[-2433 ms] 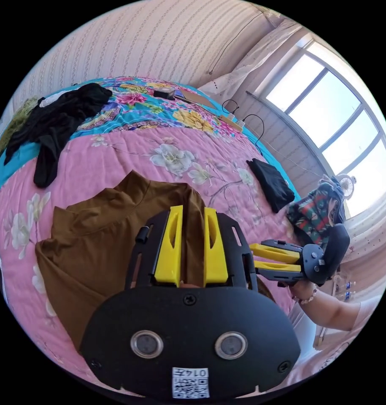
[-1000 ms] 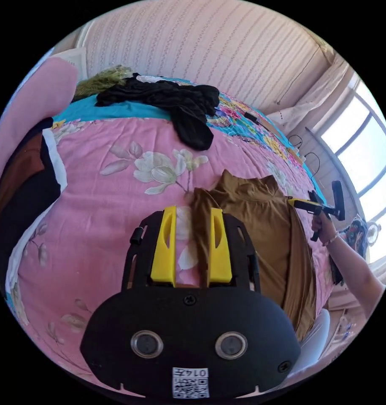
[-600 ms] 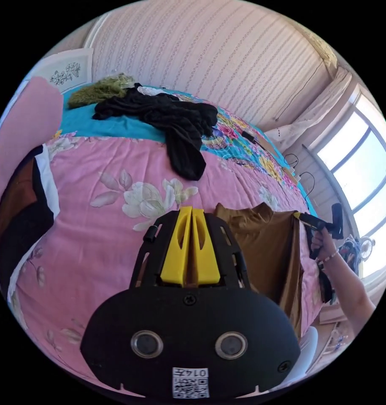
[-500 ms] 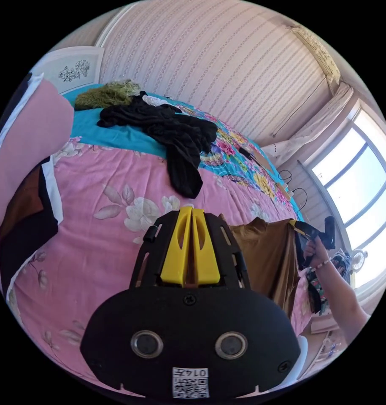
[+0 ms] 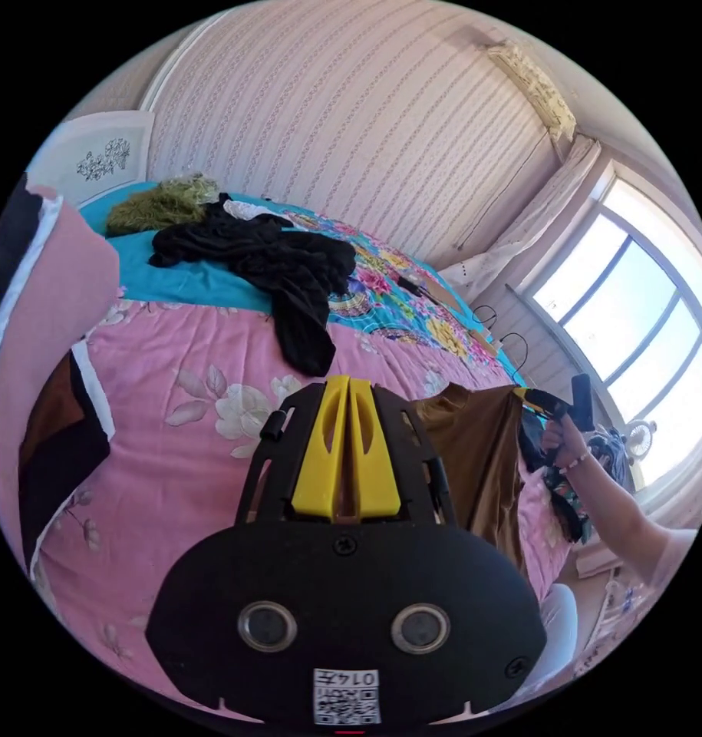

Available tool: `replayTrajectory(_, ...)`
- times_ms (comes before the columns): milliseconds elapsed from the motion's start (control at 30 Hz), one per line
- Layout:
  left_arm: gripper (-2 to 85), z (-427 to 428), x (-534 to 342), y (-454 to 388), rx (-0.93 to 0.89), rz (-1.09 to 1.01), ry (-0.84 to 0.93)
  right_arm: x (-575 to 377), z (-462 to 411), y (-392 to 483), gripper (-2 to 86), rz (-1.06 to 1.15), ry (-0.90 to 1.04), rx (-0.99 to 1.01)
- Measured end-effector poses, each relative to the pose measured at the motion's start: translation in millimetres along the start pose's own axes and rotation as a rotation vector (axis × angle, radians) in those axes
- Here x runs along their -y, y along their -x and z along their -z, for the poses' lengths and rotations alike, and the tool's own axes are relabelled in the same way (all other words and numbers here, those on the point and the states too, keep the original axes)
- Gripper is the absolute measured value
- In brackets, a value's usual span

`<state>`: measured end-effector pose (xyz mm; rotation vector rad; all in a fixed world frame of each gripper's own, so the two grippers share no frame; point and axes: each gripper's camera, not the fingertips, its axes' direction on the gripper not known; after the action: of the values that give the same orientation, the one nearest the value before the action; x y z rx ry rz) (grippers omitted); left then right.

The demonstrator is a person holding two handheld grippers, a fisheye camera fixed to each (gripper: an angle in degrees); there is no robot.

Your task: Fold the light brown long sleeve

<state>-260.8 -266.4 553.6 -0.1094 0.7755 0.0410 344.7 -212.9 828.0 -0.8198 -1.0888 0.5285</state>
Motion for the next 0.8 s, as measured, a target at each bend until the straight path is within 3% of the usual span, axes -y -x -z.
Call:
replayTrajectory(233,-1.0,115.3,-135.7,-15.4,-0.110,-0.095,0.089,-137.5,54.3,22.2,0.3,0.123,0.073,0.049)
replayTrajectory(467,-1.0,136.3,-295.8,-31.1,-0.026,0.011,0.361,-298.4,32.9,10.2,0.3,-0.125,0.224,-0.041)
replayTrajectory(700,-1.0,153.3,-347.9,-23.0,0.104,0.119,0.368,-361.6,25.4,14.7,0.3,-0.222,0.217,-0.126)
replayTrajectory(800,-0.9,164.2,-365.4,-8.6,0.121,0.282,0.344,-378.1,18.7,8.4,0.3,-0.272,0.264,-0.175)
